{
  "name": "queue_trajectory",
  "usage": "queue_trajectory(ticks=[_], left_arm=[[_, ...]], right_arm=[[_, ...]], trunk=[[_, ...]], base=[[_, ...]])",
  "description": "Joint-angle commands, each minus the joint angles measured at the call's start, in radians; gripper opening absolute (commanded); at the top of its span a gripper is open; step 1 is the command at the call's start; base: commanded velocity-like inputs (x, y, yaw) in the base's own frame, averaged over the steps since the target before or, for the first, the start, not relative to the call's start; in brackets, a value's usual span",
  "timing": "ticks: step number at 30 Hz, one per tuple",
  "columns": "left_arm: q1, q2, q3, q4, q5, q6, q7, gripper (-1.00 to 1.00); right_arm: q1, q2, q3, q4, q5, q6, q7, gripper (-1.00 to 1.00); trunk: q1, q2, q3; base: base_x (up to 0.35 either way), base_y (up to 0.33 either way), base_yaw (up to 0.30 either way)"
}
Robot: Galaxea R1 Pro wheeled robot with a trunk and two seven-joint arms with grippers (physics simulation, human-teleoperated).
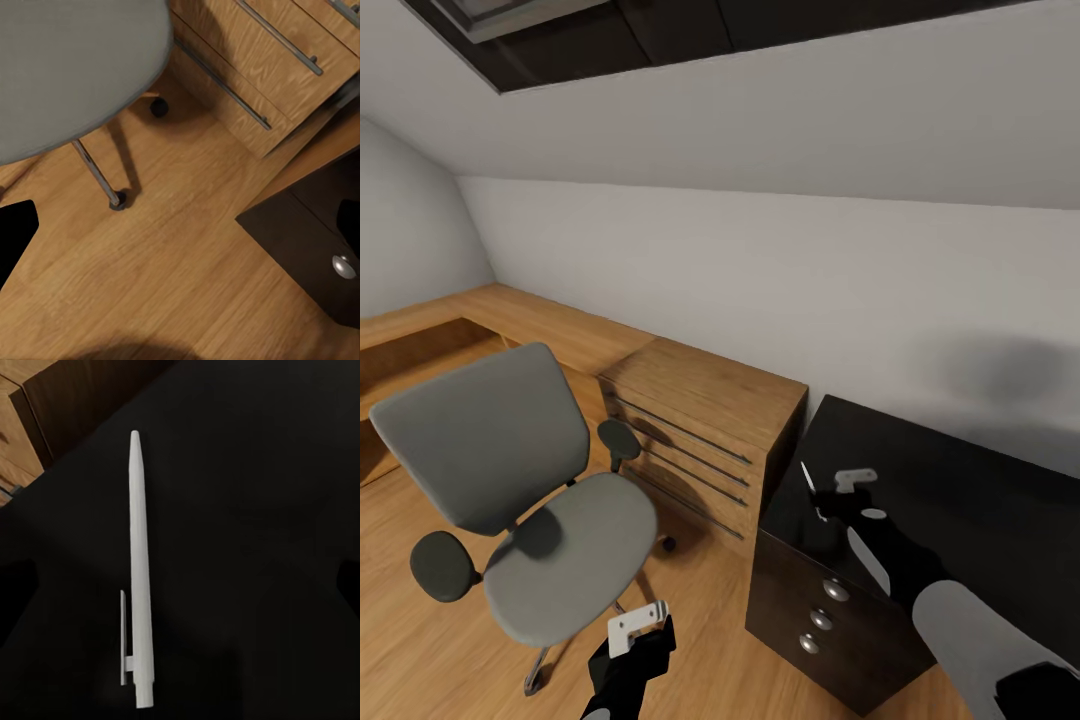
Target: In the bedroom, organize the workspace by keeping the computer under the desk, ensuring the monitor is on the desk, placing the keyboard on the desk next to the monitor, placing the mouse on the desk next to the keyboard, moving the folder from the swivel chair onto the desk next to the mouse, stacking the notebook on top of the folder with the pen on top of the notebook, and positioning the swivel chair next to the desk.
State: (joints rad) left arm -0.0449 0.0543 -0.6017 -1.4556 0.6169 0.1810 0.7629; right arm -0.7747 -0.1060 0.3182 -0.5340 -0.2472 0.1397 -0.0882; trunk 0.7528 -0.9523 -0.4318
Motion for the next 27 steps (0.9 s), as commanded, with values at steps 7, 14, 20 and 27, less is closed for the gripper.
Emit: queue_trajectory(ticks=[7,14,20,27], left_arm=[[-0.001,0.001,-0.003,-0.002,0.003,0.005,0.007,1.00],[-0.001,0.001,-0.003,-0.002,0.003,0.005,0.007,1.00],[-0.001,0.001,-0.004,-0.002,0.003,0.005,0.007,1.00],[-0.001,-0.001,-0.004,-0.002,0.003,0.005,0.007,1.00]], right_arm=[[-0.001,-0.001,0.009,0.018,0.001,-0.011,0.035,1.00],[-0.002,0.003,0.009,0.016,0.008,0.017,0.035,1.00],[-0.003,0.003,0.009,-0.023,0.008,0.174,0.035,1.00],[-0.003,0.003,0.006,-0.047,0.007,0.208,0.040,1.00]], trunk=[[0.000,-0.001,-0.001],[0.000,-0.001,-0.001],[0.000,-0.001,-0.001],[0.000,-0.001,-0.001]], base=[[0.000,0.000,0.000],[0.000,0.000,0.000],[0.000,0.000,0.000],[0.000,0.000,0.000]])
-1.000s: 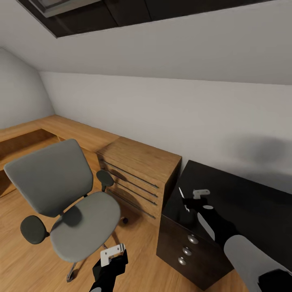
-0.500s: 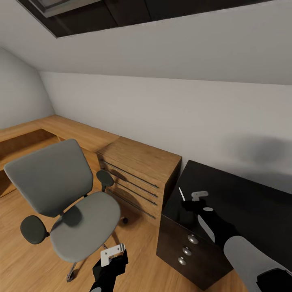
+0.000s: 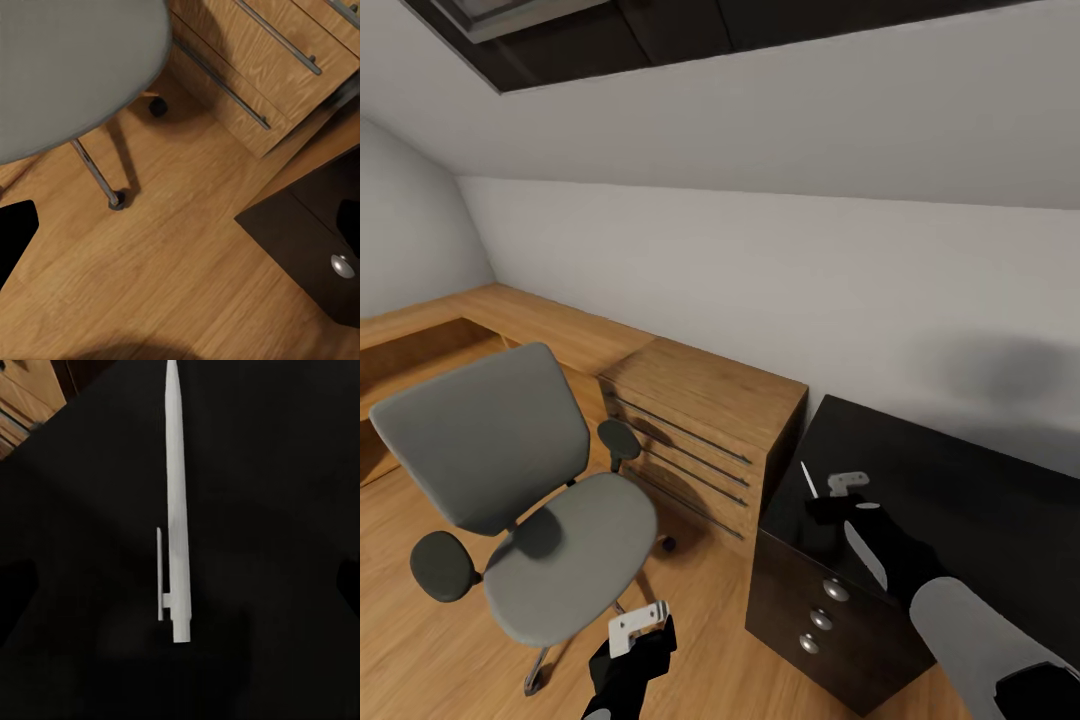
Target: In the bedroom, organize the workspace by keeping the computer under the desk, ensuring the monitor is on the desk, placing the keyboard on the desk next to the monitor, placing the mouse on the desk next to the keyboard, moving the folder from the swivel chair onto the desk next to the mouse, stacking the notebook on top of the folder with the pen on top of the notebook, and positioning the swivel chair next to the desk.
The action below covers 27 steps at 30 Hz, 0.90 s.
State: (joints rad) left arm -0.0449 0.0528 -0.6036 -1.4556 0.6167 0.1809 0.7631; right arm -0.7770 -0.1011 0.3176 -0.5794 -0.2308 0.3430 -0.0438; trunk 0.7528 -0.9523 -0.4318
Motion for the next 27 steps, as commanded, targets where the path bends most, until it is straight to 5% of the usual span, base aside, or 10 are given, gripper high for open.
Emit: queue_trajectory(ticks=[1,27], left_arm=[[-0.001,-0.001,-0.004,0.004,0.003,0.004,0.009,1.00],[0.002,0.015,-0.005,0.001,0.003,0.003,0.015,1.00]], right_arm=[[-0.002,0.004,0.001,-0.008,-0.014,0.010,-0.010,1.00],[-0.002,0.015,0.008,-0.016,-0.010,-0.020,-0.004,1.00]], trunk=[[0.000,-0.001,-0.001],[0.000,-0.001,-0.001]], base=[[0.000,0.000,0.000],[0.028,0.000,0.000]])
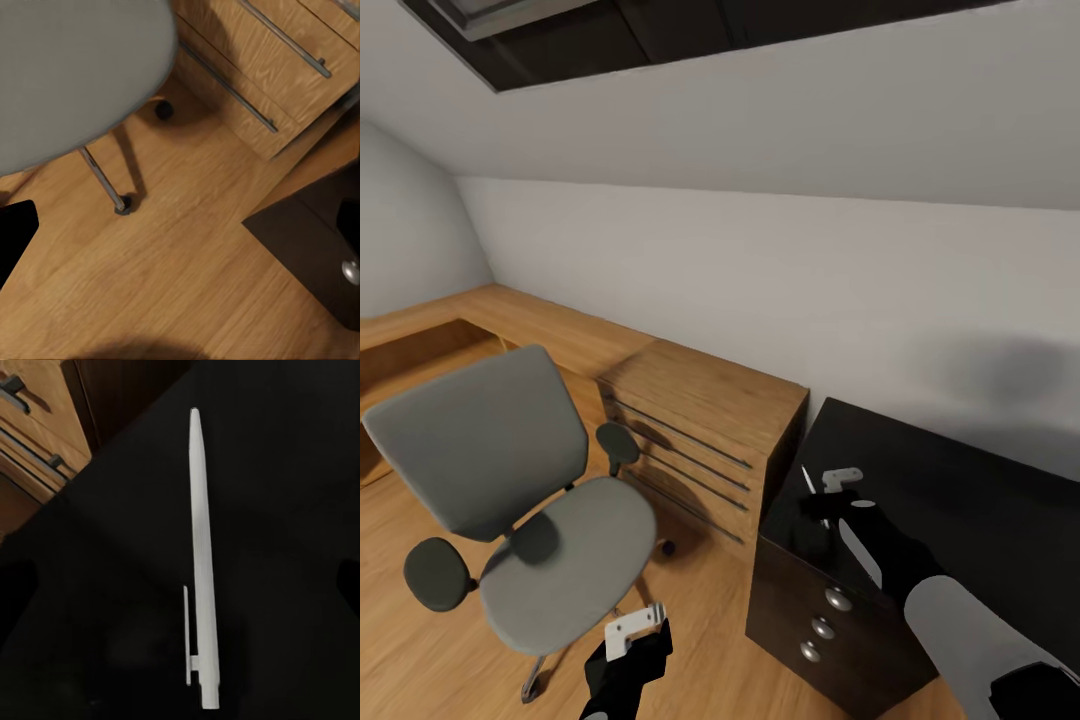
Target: In the bedroom, organize the workspace by keeping the computer under the desk, ensuring the monitor is on the desk, placing the keyboard on the desk next to the monitor, placing the mouse on the desk next to the keyboard, moving the folder from the swivel chair onto the desk next to the mouse, stacking the notebook on top of the folder with the pen on top of the notebook, and positioning the swivel chair next to the desk.
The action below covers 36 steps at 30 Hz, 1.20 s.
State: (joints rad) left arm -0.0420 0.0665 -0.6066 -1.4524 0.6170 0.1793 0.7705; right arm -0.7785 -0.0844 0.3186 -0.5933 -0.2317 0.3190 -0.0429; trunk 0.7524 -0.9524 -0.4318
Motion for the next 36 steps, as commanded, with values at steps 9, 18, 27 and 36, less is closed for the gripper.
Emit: queue_trajectory(ticks=[9,18,27,36], left_arm=[[-0.001,0.001,-0.002,-0.004,0.003,0.005,0.007,1.00],[-0.001,0.000,-0.003,-0.008,0.003,0.005,0.007,1.00],[-0.001,-0.001,-0.002,-0.021,0.003,0.005,0.008,1.00],[-0.001,-0.001,-0.002,-0.023,0.003,0.005,0.014,1.00]], right_arm=[[-0.001,-0.002,0.006,-0.001,-0.010,0.006,-0.005,1.00],[-0.001,-0.001,0.007,0.003,-0.011,0.021,-0.006,1.00],[-0.001,0.000,0.008,0.004,-0.012,0.039,-0.006,1.00],[-0.001,0.000,0.008,0.004,-0.012,0.042,-0.005,1.00]], trunk=[[0.001,-0.001,-0.001],[0.001,-0.001,-0.001],[0.001,-0.001,-0.001],[0.024,-0.043,-0.020]], base=[[0.156,0.000,0.000],[0.014,0.000,0.000],[0.001,0.000,0.000],[0.000,0.000,0.000]])
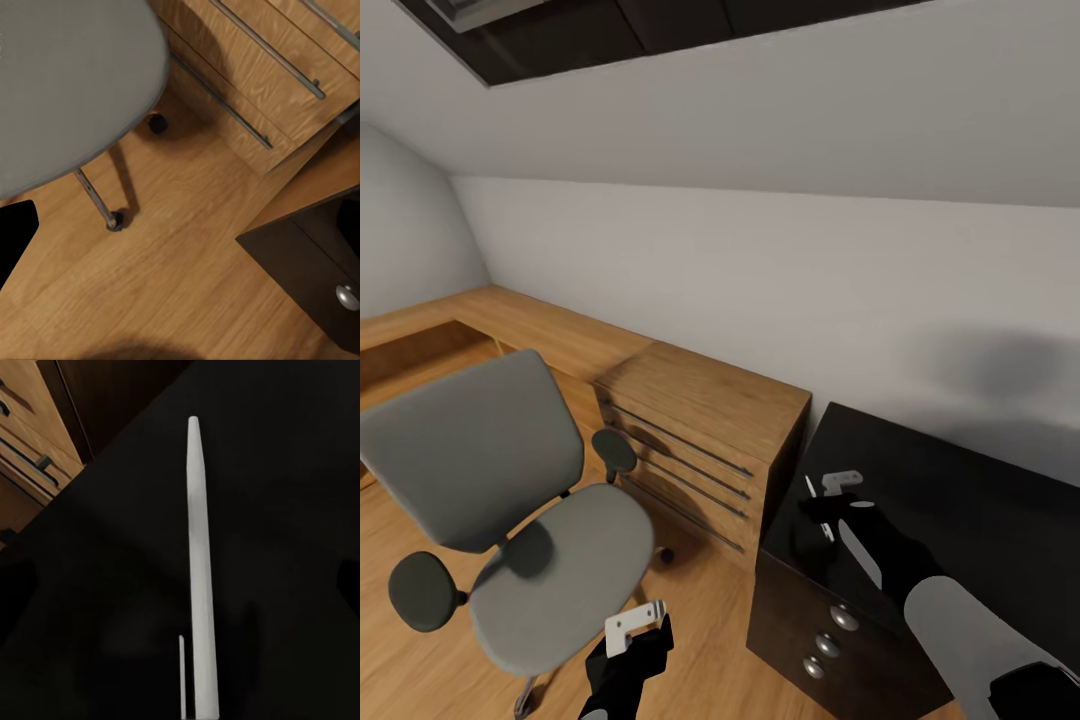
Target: In the bedroom, organize the workspace by keeping the computer under the desk, ensuring the monitor is on the desk, placing the keyboard on the desk next to the monitor, placing the mouse on the desk next to the keyboard, moving the folder from the swivel chair onto the desk next to the mouse, stacking the notebook on top of the folder with the pen on top of the notebook, and positioning the swivel chair next to the desk.
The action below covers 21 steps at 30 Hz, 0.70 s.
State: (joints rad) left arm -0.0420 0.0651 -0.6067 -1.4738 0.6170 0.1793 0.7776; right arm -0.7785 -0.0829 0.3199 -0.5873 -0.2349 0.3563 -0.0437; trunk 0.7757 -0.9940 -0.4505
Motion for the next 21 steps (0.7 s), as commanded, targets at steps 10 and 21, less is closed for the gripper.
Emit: queue_trajectory(ticks=[10,21], left_arm=[[-0.001,0.001,-0.002,-0.002,0.003,0.005,0.008,1.00],[-0.001,0.001,-0.002,-0.002,0.004,0.005,0.008,1.00]], right_arm=[[-0.001,-0.001,0.007,-0.002,-0.009,0.006,-0.005,1.00],[-0.001,-0.002,0.006,-0.002,-0.010,0.021,-0.004,1.00]], trunk=[[0.039,-0.071,-0.033],[0.073,-0.134,-0.061]], base=[[0.000,0.000,0.000],[0.000,0.000,0.000]])
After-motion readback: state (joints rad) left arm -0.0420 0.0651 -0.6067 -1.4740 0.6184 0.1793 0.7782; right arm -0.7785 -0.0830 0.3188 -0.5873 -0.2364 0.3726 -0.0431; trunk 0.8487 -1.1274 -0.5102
